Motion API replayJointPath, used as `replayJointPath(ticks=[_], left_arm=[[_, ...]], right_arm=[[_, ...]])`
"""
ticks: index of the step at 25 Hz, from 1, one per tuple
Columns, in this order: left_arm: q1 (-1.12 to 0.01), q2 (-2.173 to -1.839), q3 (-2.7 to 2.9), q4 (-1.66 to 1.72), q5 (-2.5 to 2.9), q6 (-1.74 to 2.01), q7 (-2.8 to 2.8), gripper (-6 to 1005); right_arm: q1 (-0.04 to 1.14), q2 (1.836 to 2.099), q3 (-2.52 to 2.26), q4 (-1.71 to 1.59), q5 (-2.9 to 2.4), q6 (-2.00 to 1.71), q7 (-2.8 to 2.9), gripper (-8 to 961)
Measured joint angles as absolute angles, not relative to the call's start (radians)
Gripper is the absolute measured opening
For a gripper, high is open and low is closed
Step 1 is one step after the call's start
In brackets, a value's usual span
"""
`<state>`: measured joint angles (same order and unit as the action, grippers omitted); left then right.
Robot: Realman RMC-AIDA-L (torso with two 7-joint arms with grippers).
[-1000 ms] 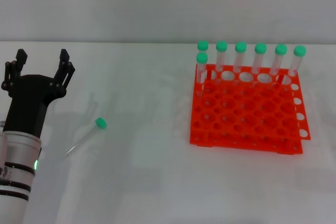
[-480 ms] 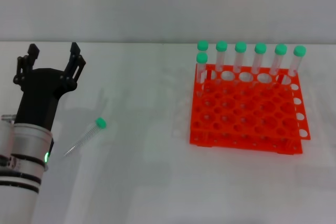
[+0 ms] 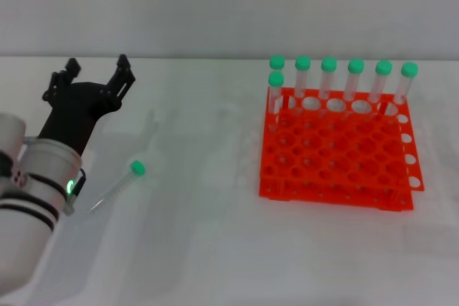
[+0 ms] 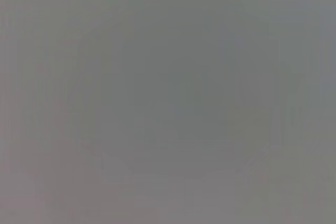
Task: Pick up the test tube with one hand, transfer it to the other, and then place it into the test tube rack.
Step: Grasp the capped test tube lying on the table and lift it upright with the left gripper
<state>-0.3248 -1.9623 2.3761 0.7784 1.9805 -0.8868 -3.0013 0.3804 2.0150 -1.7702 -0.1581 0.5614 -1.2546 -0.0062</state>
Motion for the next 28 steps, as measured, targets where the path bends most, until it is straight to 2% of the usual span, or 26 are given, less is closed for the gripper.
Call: replayJointPath(ticks=[4, 7, 11, 14, 17, 21, 28], left_arm=[[-0.302, -1.906, 2.276, 0.887, 2.022, -0.661, -3.0, 885], [-0.253, -1.896, 2.16, 0.978, 2.124, -0.512, -3.0, 885], [-0.198, -1.937, 1.953, 1.101, 2.313, -0.262, -2.998, 885], [-0.184, -2.0, 1.835, 1.155, 2.438, -0.121, -2.981, 885], [-0.193, -2.045, 1.719, 1.201, 2.49, 0.059, -2.965, 885], [-0.213, -2.069, 1.628, 1.26, 2.496, 0.267, -2.911, 884], [-0.268, -2.07, 1.495, 1.344, 2.492, 0.566, -2.87, 884]], right_arm=[[0.381, 2.015, -1.77, -0.158, 0.562, -1.253, -0.006, 885], [0.382, 2.015, -1.77, -0.158, 0.562, -1.25, -0.006, 886], [0.386, 2.016, -1.77, -0.158, 0.561, -1.236, -0.006, 886], [0.388, 2.016, -1.77, -0.158, 0.561, -1.231, -0.006, 886], [0.388, 2.016, -1.768, -0.158, 0.562, -1.228, -0.006, 885], [0.388, 2.016, -1.765, -0.158, 0.562, -1.221, -0.006, 885], [0.397, 2.014, -1.764, -0.158, 0.562, -1.213, -0.006, 886]])
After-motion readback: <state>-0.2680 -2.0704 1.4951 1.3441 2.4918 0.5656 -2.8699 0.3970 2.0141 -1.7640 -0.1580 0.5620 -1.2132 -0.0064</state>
